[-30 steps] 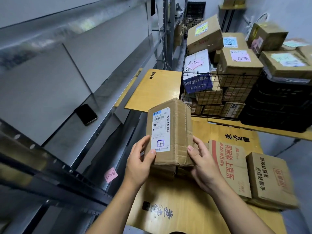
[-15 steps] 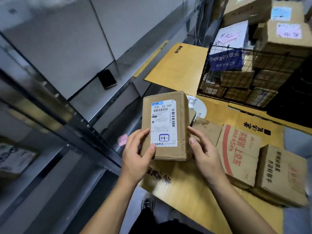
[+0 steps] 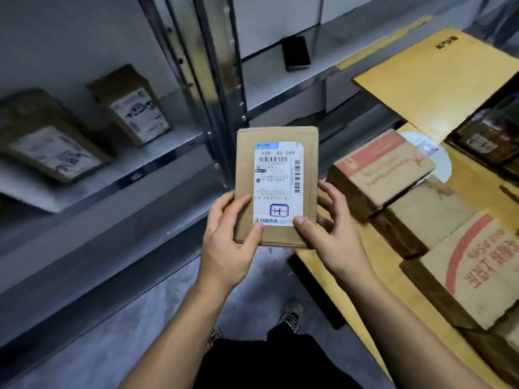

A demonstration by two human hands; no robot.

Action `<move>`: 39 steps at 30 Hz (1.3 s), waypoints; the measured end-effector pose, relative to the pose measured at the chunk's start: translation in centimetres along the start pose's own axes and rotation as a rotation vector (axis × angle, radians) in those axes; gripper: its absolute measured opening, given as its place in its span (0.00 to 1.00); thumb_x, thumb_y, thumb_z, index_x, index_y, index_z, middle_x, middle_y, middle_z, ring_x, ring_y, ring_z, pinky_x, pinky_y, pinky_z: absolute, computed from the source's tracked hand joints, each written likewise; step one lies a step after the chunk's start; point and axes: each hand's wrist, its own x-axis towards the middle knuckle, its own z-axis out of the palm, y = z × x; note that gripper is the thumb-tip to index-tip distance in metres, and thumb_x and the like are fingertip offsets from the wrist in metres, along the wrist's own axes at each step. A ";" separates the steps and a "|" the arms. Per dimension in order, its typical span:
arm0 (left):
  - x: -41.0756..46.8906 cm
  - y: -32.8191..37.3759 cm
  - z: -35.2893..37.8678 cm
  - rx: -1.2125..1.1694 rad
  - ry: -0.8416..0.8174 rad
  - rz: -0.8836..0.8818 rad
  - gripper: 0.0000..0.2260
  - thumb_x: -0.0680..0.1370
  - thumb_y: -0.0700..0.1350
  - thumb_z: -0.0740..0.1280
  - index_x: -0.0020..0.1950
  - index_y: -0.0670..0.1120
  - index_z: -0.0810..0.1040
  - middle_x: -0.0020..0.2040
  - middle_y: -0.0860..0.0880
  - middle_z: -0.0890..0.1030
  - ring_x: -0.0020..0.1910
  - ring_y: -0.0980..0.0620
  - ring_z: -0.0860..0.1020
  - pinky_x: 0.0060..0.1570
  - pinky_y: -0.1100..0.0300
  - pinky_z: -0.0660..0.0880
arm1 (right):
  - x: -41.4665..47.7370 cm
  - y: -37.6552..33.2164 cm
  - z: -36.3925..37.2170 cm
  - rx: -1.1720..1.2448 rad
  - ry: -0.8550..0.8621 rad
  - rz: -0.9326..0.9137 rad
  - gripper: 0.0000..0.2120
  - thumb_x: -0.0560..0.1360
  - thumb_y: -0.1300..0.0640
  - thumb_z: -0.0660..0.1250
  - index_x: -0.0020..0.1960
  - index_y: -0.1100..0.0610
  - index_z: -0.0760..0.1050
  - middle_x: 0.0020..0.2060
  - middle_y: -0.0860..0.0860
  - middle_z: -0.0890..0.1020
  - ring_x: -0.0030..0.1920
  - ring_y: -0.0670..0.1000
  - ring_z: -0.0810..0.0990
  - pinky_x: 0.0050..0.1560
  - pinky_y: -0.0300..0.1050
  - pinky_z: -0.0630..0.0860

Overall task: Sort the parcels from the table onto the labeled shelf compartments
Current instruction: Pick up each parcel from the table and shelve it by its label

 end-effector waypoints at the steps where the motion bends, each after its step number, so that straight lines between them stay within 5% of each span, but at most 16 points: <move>1: -0.6 -0.4 -1.2 0.016 0.035 -0.015 0.22 0.75 0.48 0.70 0.68 0.50 0.75 0.68 0.53 0.68 0.67 0.69 0.65 0.66 0.68 0.65 | 0.0 -0.1 1.2 -0.013 -0.039 -0.003 0.31 0.73 0.56 0.75 0.70 0.41 0.66 0.66 0.42 0.76 0.60 0.39 0.79 0.57 0.38 0.78; 3: -2.0 -1.3 -3.9 0.039 0.108 -0.048 0.22 0.74 0.48 0.69 0.68 0.49 0.75 0.68 0.52 0.69 0.66 0.72 0.64 0.63 0.76 0.61 | -0.2 -0.4 3.9 -0.035 -0.106 -0.007 0.31 0.70 0.50 0.74 0.70 0.38 0.67 0.64 0.39 0.77 0.64 0.46 0.79 0.63 0.52 0.77; 6: -4.7 -3.0 -8.4 0.032 0.216 -0.092 0.22 0.75 0.46 0.70 0.68 0.46 0.75 0.69 0.50 0.70 0.67 0.65 0.67 0.59 0.79 0.63 | -1.2 -0.9 8.8 -0.034 -0.210 -0.037 0.32 0.70 0.49 0.74 0.71 0.41 0.67 0.65 0.43 0.77 0.66 0.46 0.77 0.67 0.59 0.75; 9: -8.5 -5.7 -13.8 0.023 0.302 -0.143 0.22 0.76 0.49 0.68 0.69 0.48 0.73 0.69 0.49 0.71 0.69 0.55 0.70 0.63 0.70 0.68 | -3.5 -1.1 14.7 -0.013 -0.330 -0.053 0.31 0.68 0.45 0.74 0.69 0.35 0.69 0.64 0.41 0.78 0.66 0.49 0.77 0.67 0.60 0.75; 14: -17.2 -9.8 -23.8 0.059 0.490 -0.248 0.24 0.77 0.54 0.64 0.71 0.48 0.71 0.67 0.52 0.72 0.68 0.53 0.72 0.66 0.54 0.71 | -9.1 -1.2 25.4 -0.016 -0.488 -0.082 0.28 0.71 0.50 0.73 0.64 0.27 0.70 0.62 0.36 0.79 0.64 0.46 0.79 0.66 0.58 0.75; 19: -25.8 -12.5 -34.2 0.212 0.598 -0.389 0.22 0.78 0.48 0.67 0.71 0.49 0.71 0.67 0.52 0.72 0.66 0.58 0.72 0.59 0.74 0.66 | -14.9 -1.3 36.1 -0.009 -0.622 -0.108 0.33 0.69 0.41 0.74 0.72 0.33 0.67 0.65 0.40 0.78 0.65 0.47 0.78 0.65 0.60 0.76; 21: -29.1 -13.2 -37.6 0.274 0.636 -0.459 0.21 0.78 0.46 0.68 0.71 0.50 0.71 0.67 0.54 0.72 0.63 0.57 0.72 0.55 0.73 0.68 | -17.2 -1.7 39.9 -0.002 -0.681 -0.112 0.32 0.70 0.42 0.75 0.71 0.33 0.67 0.65 0.37 0.77 0.67 0.47 0.76 0.64 0.62 0.76; 25: -35.3 -14.9 -43.2 0.434 0.625 -0.590 0.20 0.79 0.50 0.66 0.71 0.51 0.71 0.67 0.54 0.72 0.64 0.51 0.72 0.65 0.53 0.70 | -21.3 -2.9 46.6 0.012 -0.821 -0.158 0.28 0.74 0.49 0.75 0.68 0.29 0.67 0.64 0.34 0.77 0.69 0.45 0.74 0.67 0.61 0.74; 34: -44.6 -19.2 -53.0 0.707 0.567 -0.887 0.23 0.80 0.55 0.60 0.75 0.54 0.63 0.71 0.52 0.68 0.69 0.49 0.66 0.69 0.52 0.63 | -29.6 -4.3 61.1 -0.002 -1.069 -0.244 0.30 0.76 0.51 0.74 0.72 0.35 0.66 0.61 0.30 0.76 0.66 0.46 0.76 0.64 0.61 0.77; 39: -47.6 -23.1 -62.0 0.855 0.466 -0.947 0.24 0.81 0.55 0.58 0.76 0.53 0.61 0.71 0.52 0.67 0.68 0.48 0.66 0.66 0.51 0.64 | -33.9 -5.0 71.6 0.024 -1.119 -0.306 0.32 0.68 0.40 0.75 0.68 0.30 0.66 0.66 0.37 0.75 0.67 0.48 0.75 0.64 0.63 0.76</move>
